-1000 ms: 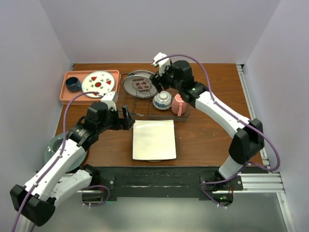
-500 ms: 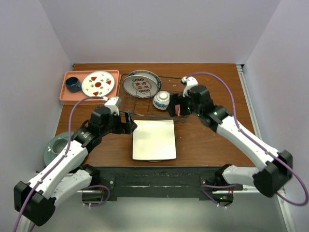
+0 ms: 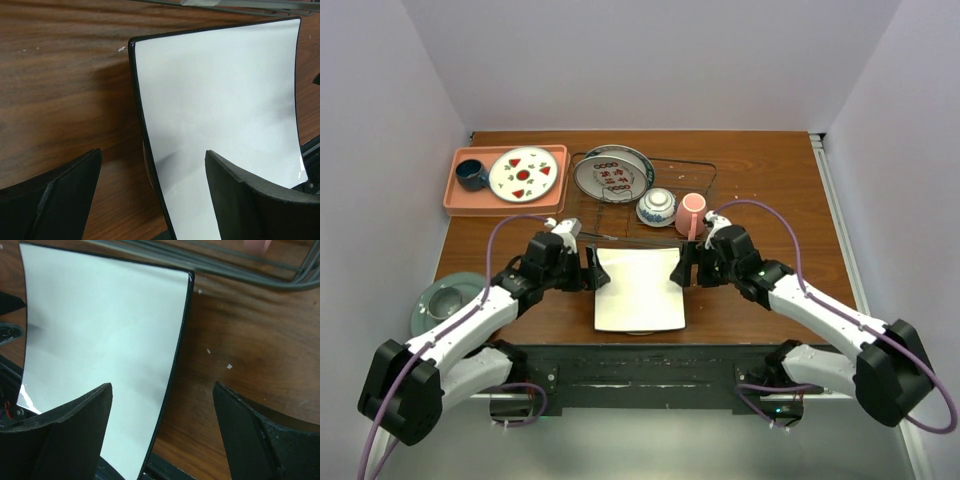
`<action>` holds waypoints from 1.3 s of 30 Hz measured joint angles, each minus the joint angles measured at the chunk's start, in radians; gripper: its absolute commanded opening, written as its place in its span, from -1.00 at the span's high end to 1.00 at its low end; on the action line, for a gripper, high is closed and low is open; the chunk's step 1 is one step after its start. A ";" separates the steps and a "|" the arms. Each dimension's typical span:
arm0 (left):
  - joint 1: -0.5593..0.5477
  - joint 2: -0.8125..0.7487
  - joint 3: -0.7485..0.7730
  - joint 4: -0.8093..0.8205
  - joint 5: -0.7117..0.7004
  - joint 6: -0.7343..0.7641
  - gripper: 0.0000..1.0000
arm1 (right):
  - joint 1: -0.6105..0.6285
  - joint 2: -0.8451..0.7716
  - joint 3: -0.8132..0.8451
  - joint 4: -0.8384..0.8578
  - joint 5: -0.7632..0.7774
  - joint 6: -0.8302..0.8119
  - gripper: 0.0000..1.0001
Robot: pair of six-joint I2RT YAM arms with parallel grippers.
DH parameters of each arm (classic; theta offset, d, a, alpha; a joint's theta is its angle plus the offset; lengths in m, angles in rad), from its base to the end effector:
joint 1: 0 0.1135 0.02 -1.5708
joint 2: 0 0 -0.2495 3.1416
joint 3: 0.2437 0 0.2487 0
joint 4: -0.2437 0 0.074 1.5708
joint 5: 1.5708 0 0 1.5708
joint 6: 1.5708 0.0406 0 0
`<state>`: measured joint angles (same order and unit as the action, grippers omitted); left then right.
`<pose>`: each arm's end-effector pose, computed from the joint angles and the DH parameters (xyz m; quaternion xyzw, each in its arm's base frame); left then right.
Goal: Load the mixed dishes into the dish rack
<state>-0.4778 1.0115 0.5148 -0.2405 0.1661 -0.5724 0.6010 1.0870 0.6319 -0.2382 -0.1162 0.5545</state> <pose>0.1859 -0.1038 0.1861 -0.0095 0.9118 -0.2679 0.3111 0.1912 0.1368 0.2091 -0.0457 0.9029 0.2756 0.3266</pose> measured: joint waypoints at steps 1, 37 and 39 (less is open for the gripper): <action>0.000 0.005 -0.005 0.008 0.005 -0.004 -0.72 | 0.000 0.017 -0.004 0.011 -0.008 0.006 -0.61; -0.014 0.031 -0.008 0.069 0.187 0.034 0.69 | -0.008 0.005 -0.185 0.224 -0.093 0.183 1.00; -0.017 0.040 -0.008 0.072 0.192 0.034 0.69 | -0.008 -0.023 -0.185 0.212 -0.088 0.198 1.00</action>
<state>-0.4950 1.0519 0.5064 -0.1688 0.3584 -0.5385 0.5926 1.0637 0.4469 -0.0265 -0.2043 0.7521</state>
